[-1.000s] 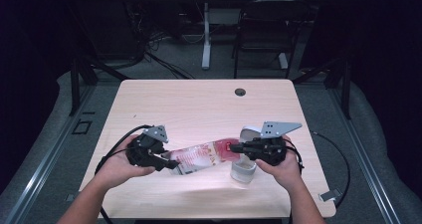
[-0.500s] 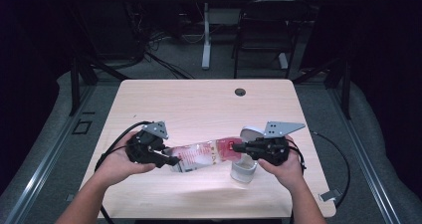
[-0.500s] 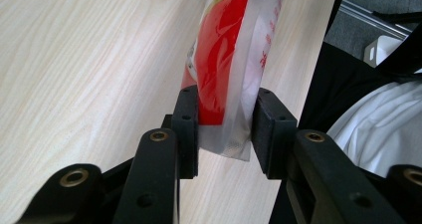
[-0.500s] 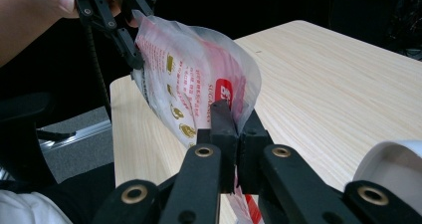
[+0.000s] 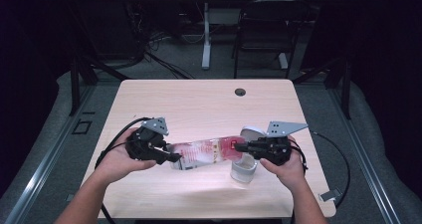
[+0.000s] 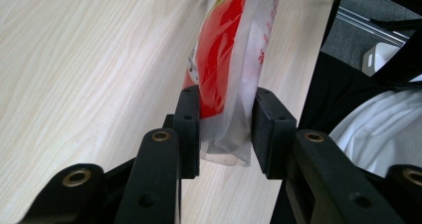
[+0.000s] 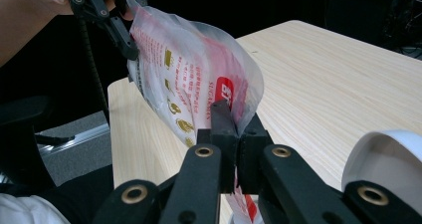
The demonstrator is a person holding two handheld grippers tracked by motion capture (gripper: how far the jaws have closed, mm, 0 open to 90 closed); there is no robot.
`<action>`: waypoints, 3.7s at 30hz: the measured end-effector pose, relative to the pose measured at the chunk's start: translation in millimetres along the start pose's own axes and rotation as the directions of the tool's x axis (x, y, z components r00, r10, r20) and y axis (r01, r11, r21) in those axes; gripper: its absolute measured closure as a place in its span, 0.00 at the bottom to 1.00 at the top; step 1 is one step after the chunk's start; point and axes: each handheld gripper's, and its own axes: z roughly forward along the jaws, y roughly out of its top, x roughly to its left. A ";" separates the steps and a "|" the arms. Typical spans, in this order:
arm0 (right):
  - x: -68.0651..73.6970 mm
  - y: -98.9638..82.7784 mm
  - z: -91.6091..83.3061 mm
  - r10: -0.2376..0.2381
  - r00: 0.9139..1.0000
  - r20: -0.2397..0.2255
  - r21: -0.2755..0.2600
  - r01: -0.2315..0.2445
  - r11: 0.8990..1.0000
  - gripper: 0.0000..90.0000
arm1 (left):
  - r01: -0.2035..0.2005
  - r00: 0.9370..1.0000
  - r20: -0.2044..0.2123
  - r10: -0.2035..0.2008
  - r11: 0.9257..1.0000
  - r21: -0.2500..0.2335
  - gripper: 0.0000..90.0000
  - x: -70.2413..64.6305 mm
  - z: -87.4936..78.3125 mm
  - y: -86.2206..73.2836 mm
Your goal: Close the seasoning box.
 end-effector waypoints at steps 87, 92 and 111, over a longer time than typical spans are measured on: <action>-12.5 -9.1 -12.8 0.030 0.999 0.033 0.027 -0.031 0.999 0.98 | -0.034 0.999 -0.013 0.033 0.998 -0.060 0.80 -2.0 -13.9 37.3; -13.3 -9.5 -13.2 0.030 0.999 0.031 0.027 -0.031 0.999 0.98 | -0.034 0.999 -0.011 0.034 0.997 -0.065 0.81 -1.7 -14.6 38.8; -12.2 -7.4 -17.9 0.041 0.998 0.040 0.016 -0.041 0.999 0.98 | -0.048 0.999 -0.015 0.047 0.996 -0.079 0.82 -3.8 -18.3 46.2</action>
